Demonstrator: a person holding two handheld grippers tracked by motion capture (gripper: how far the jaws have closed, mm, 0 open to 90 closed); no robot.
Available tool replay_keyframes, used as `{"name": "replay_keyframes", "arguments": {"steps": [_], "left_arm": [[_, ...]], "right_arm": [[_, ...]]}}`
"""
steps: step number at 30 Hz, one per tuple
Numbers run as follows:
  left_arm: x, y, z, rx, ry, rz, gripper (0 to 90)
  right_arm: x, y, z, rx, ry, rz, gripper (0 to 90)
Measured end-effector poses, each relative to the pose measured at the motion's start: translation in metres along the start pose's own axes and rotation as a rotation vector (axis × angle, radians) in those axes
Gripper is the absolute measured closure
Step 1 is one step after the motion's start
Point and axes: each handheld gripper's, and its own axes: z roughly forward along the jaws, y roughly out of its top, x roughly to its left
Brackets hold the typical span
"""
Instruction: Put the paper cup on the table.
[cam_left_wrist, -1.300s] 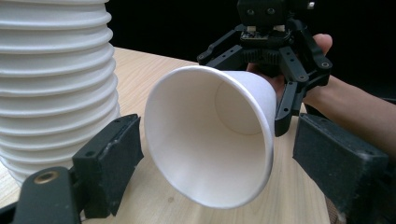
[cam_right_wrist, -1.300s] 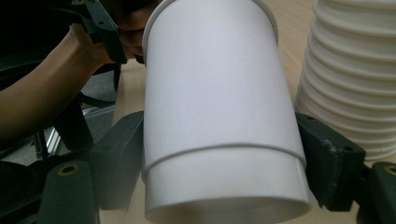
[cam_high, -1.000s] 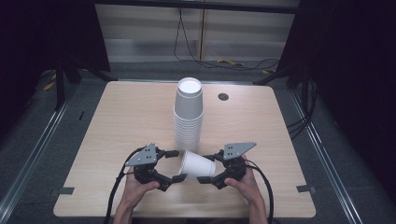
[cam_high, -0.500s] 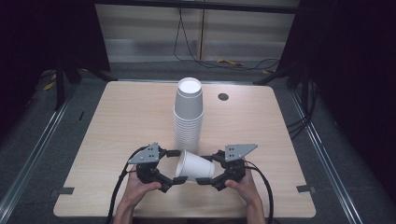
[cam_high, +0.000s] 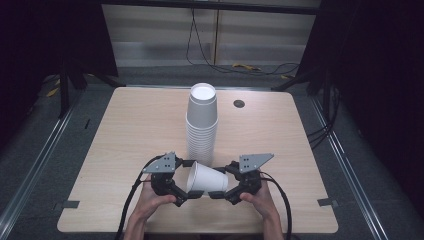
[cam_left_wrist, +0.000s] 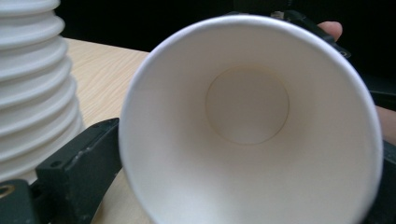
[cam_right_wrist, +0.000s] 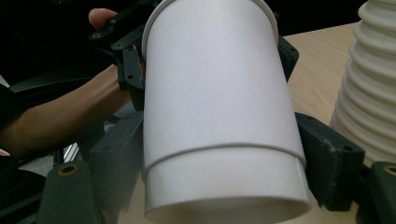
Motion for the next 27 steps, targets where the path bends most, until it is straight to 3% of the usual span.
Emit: {"name": "replay_keyframes", "arguments": {"steps": [7, 8, 11, 17, 20, 27], "left_arm": [[0.0006, 0.0016, 0.0006, 0.007, 0.000, 0.005, 6.9], [-0.0003, 0.0020, 0.0003, 0.014, 0.020, 0.008, 7.1], [-0.0005, 0.0023, -0.0019, 0.030, 0.001, 0.022, 8.6], [-0.0022, 0.0033, -0.0024, 0.055, 0.016, 0.041, 9.7], [-0.0018, 0.0021, -0.0029, 0.050, 0.021, 0.041, 9.8], [-0.0016, 0.0005, -0.0077, 0.046, 0.075, 0.029, 9.9]], "right_arm": [[0.0001, 0.0006, -0.0007, -0.003, -0.012, -0.005, 22.8], [-0.0002, 0.0005, -0.0003, -0.005, -0.017, -0.011, 22.6], [0.0005, -0.0003, 0.0007, 0.005, -0.027, -0.005, 21.1], [0.0003, -0.0010, 0.0021, -0.001, -0.037, -0.008, 18.2], [-0.0012, -0.0018, 0.0015, -0.009, -0.057, -0.002, 13.5], [-0.0004, -0.0021, -0.0013, -0.039, -0.123, -0.001, 13.2]]}}
